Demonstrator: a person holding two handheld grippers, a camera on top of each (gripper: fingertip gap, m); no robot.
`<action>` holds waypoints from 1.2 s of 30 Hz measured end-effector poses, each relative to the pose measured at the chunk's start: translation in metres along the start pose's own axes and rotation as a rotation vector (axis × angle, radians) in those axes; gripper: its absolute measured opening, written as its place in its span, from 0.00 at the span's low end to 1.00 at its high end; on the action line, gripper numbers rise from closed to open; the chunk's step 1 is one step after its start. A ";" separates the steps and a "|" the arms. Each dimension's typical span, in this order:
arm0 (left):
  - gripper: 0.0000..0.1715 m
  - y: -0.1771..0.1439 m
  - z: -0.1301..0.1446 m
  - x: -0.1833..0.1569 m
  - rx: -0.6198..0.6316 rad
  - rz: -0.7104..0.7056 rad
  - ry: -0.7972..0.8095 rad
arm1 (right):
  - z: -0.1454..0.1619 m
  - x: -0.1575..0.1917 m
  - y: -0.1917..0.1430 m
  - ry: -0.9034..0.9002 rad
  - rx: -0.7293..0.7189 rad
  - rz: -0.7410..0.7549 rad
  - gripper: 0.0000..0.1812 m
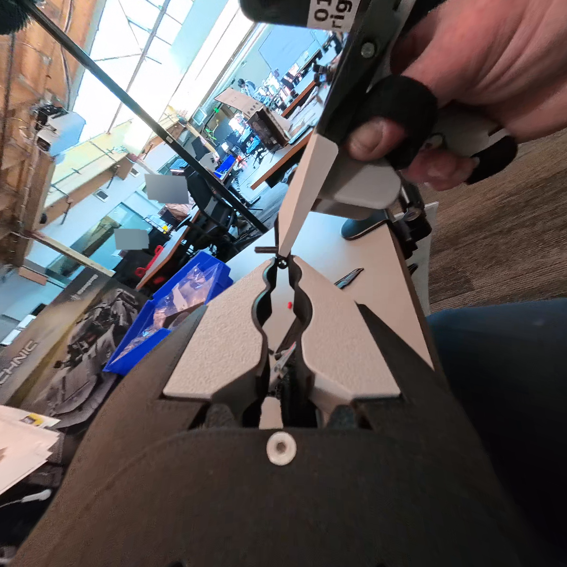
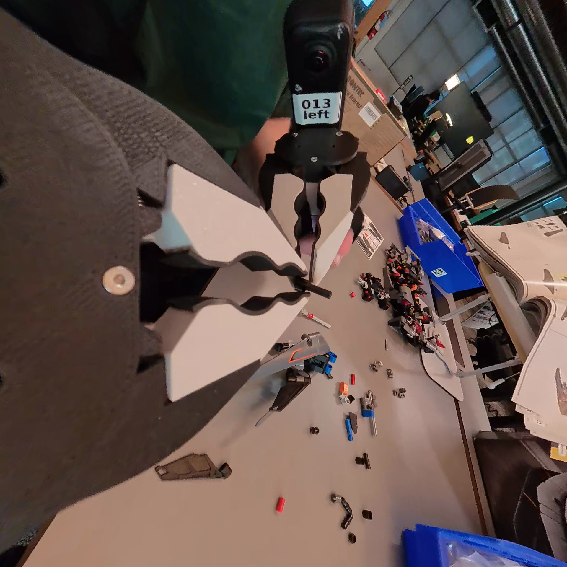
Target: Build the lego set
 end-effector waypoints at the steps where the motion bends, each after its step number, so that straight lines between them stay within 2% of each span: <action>1: 0.03 0.000 0.000 -0.001 0.008 -0.006 0.013 | 0.000 0.000 0.000 -0.006 0.007 0.009 0.04; 4: 0.04 -0.001 0.002 -0.003 0.002 0.047 0.003 | 0.003 -0.003 0.000 -0.017 0.045 0.011 0.04; 7: 0.13 -0.010 0.007 0.005 -0.008 0.125 -0.099 | 0.007 -0.012 -0.003 -0.053 0.098 0.069 0.04; 10: 0.14 -0.011 0.029 0.026 0.086 0.169 -0.146 | 0.014 -0.026 -0.004 -0.084 0.175 0.107 0.04; 14: 0.21 0.001 0.072 0.045 0.251 0.300 -0.187 | 0.021 -0.047 0.003 -0.105 0.277 0.116 0.04; 16: 0.23 0.007 0.083 0.047 0.270 0.371 -0.155 | 0.027 -0.061 0.006 -0.134 0.342 0.166 0.03; 18: 0.26 0.017 0.091 0.045 0.315 0.398 -0.090 | 0.032 -0.068 0.011 -0.122 0.369 0.139 0.03; 23: 0.25 0.037 0.101 0.029 0.354 0.492 0.018 | 0.044 -0.081 0.028 -0.063 0.377 0.100 0.03; 25: 0.19 0.040 0.107 0.023 0.366 0.498 0.072 | 0.046 -0.083 0.033 -0.050 0.368 0.085 0.03; 29: 0.12 0.041 0.110 0.021 0.324 0.446 0.114 | 0.046 -0.082 0.041 -0.028 0.370 0.023 0.03; 36: 0.12 0.035 0.116 0.018 0.243 0.403 0.075 | 0.036 -0.079 0.056 -0.057 0.400 -0.046 0.03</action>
Point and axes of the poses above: each gripper's, where its closed fingertips meet, y out along the fingers, z out of its underside, x = y × z across the jaws, the point moved 6 cm from there along -y, back along the fingers, and after that the axes turned 10 degrees about x, right-handed, at the moved point
